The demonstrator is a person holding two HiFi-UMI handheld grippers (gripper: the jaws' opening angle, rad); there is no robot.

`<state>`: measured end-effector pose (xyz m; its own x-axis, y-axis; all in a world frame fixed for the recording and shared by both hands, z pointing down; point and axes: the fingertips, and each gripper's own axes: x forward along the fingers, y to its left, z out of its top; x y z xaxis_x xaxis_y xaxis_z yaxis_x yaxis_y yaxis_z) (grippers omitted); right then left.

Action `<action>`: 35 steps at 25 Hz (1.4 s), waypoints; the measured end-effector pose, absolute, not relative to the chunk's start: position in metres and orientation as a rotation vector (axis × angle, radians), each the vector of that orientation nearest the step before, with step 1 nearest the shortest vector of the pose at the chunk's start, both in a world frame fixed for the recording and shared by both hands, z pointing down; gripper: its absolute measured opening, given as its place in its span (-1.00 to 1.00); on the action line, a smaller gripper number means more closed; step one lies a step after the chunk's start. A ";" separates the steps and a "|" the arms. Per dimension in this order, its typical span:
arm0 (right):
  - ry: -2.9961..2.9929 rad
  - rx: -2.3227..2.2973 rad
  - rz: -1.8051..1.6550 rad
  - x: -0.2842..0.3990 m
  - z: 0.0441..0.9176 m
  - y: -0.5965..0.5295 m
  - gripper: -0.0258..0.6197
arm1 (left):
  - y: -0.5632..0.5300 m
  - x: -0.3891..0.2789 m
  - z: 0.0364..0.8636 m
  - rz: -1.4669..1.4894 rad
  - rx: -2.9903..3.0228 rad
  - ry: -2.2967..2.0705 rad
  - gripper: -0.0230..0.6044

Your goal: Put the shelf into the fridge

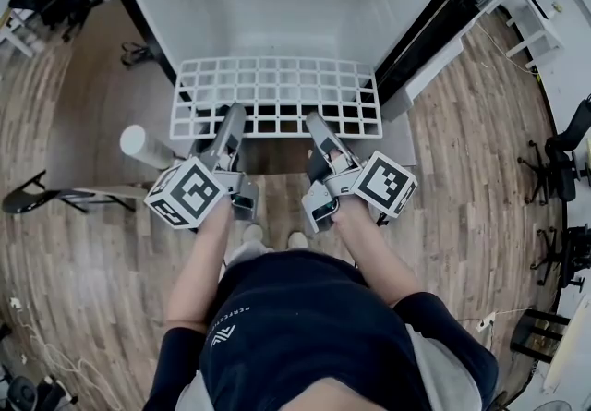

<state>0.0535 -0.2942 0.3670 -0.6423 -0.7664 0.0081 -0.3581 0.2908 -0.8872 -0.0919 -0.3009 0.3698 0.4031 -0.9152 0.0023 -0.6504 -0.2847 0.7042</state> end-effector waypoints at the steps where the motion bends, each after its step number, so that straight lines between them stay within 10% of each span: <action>1: 2.144 -0.993 -1.308 0.052 0.366 -0.294 -0.67 | -0.301 -0.093 0.369 -0.534 2.035 -1.340 -0.46; 35: 2.131 -1.037 -1.321 0.057 0.362 -0.327 -0.66 | -0.330 -0.091 0.364 -0.533 2.026 -1.316 -0.42</action>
<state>0.0566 -0.3271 0.3619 -0.6306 -0.7756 0.0291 -0.3710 0.2684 -0.8890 -0.0907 -0.3300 0.3640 0.4117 -0.9112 0.0143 -0.6446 -0.2801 0.7114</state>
